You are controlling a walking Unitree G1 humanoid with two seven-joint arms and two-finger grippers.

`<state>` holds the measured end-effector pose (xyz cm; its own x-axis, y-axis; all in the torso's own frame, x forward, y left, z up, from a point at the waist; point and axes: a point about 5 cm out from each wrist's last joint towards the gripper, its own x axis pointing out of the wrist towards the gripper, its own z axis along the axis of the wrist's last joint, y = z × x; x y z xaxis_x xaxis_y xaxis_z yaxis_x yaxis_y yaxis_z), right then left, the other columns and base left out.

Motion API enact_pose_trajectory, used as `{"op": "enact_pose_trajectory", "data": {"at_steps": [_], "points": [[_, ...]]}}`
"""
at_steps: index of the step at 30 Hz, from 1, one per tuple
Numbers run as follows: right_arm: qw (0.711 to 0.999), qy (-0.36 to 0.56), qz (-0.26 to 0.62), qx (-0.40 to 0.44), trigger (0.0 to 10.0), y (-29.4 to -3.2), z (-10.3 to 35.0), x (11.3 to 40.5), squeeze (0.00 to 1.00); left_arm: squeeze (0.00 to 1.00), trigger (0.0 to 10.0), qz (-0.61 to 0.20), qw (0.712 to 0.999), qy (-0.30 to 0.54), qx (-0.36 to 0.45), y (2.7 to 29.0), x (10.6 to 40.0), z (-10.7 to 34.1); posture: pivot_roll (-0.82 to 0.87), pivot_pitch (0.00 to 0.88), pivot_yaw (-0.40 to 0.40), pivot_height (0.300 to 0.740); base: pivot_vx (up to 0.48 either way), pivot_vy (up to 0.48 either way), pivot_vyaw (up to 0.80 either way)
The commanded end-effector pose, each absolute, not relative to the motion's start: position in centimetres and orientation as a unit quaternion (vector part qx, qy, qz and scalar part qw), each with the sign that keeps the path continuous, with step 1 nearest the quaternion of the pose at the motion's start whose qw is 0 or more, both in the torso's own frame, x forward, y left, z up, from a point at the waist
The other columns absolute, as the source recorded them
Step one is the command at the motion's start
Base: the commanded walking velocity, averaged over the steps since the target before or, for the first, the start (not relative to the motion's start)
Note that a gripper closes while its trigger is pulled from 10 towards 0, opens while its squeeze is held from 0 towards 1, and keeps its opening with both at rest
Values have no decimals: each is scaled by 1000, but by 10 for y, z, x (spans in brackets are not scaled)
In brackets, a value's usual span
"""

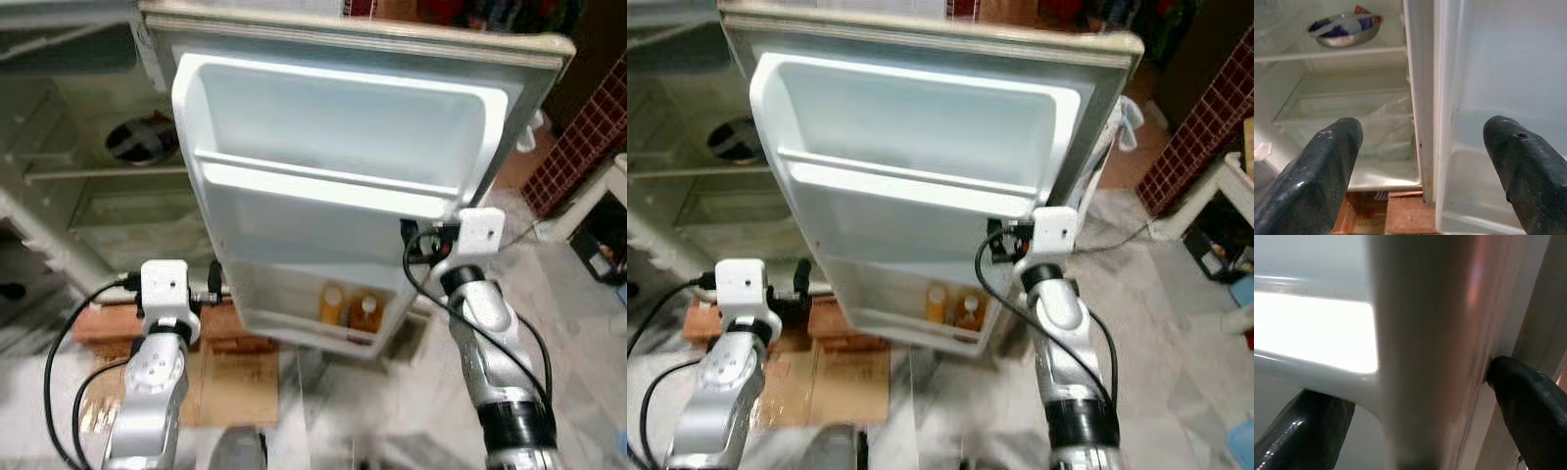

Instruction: Restocking fridge

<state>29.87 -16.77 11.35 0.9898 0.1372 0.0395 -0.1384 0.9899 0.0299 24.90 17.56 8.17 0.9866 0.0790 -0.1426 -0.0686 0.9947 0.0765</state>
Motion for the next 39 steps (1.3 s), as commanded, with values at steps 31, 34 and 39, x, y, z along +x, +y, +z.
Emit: {"op": "enact_pose_trajectory", "data": {"at_steps": [31,34,39], "points": [[880,177,440,5,10000,-168,80,234,0,0,10000,35,995,72,50,176,249,84,29,24,-23,740,0,-139,0],[864,196,462,-24,10000,-175,75,229,0,0,10000,37,995,74,49,177,248,83,32,21,-26,740,0,-320,0],[868,224,435,-87,10000,-192,64,237,0,0,10000,42,996,69,43,176,249,84,32,21,-26,740,0,-227,0]]}}
